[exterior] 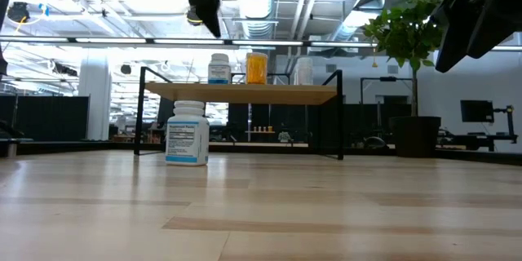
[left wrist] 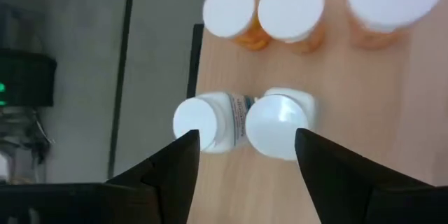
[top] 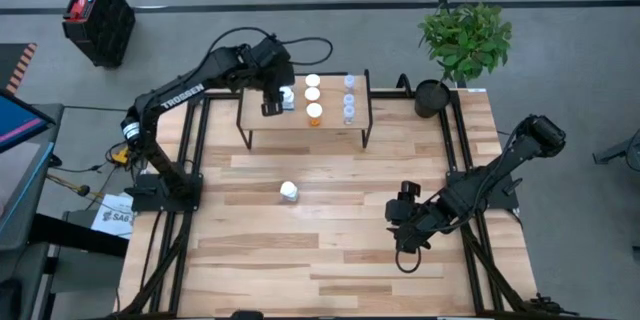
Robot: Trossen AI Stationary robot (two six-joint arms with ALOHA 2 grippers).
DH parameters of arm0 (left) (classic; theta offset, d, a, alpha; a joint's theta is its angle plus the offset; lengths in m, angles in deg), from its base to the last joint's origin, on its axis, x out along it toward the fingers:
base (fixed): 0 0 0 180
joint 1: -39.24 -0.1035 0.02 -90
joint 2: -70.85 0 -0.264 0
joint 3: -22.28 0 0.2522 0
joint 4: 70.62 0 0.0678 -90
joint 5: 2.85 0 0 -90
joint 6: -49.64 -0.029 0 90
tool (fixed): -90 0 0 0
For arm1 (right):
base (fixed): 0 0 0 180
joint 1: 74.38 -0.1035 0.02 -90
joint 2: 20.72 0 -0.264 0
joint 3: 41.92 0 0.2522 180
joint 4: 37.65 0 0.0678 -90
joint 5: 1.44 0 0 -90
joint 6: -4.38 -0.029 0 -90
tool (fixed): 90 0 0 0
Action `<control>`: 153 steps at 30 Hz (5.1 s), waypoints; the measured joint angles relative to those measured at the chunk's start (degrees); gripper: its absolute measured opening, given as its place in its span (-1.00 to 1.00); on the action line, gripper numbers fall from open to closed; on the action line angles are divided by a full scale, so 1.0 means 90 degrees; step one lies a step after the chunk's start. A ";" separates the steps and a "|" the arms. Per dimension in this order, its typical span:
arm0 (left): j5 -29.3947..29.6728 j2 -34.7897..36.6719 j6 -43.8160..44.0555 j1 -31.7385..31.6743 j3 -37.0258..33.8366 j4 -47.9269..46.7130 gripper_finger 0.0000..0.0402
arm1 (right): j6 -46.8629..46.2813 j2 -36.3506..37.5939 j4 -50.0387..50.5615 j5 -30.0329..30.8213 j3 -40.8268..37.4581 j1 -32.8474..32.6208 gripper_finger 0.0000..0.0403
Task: Pick and place medicine bottles onto shelf by color
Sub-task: Put the white pill bottle aligned with the other white pill bottles on the shelf
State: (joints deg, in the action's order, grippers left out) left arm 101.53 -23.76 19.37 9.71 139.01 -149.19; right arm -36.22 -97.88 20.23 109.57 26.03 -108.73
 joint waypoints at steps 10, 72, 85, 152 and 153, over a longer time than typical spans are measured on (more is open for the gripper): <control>-0.2024 0.0020 0.2246 0.1053 0.0800 -0.2294 0.11 | 0.0000 0.0000 0.0000 0.0000 0.0000 0.0000 0.52; 0.0441 -0.0277 0.7617 0.4846 -0.3680 -0.0957 0.10 | 0.0069 -0.0002 -0.0313 0.0000 0.0002 0.0041 0.52; 0.0325 -0.0403 0.8968 0.4592 -0.3839 -0.0387 0.10 | 0.0355 -0.0002 -0.0307 -0.0001 0.0002 0.0017 0.52; -0.0513 -0.0639 0.8674 0.3097 -0.3164 0.1071 0.10 | 0.0401 0.0000 0.0075 -0.0017 -0.0010 -0.0015 0.52; -0.0532 -0.0639 0.8682 0.3100 -0.3232 0.1214 0.10 | 0.0401 0.0000 0.0075 -0.0017 -0.0010 -0.0015 0.52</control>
State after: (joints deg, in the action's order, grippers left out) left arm 96.75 -29.51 97.51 37.61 109.92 -138.26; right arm -32.61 -97.88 20.91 109.42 25.94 -108.86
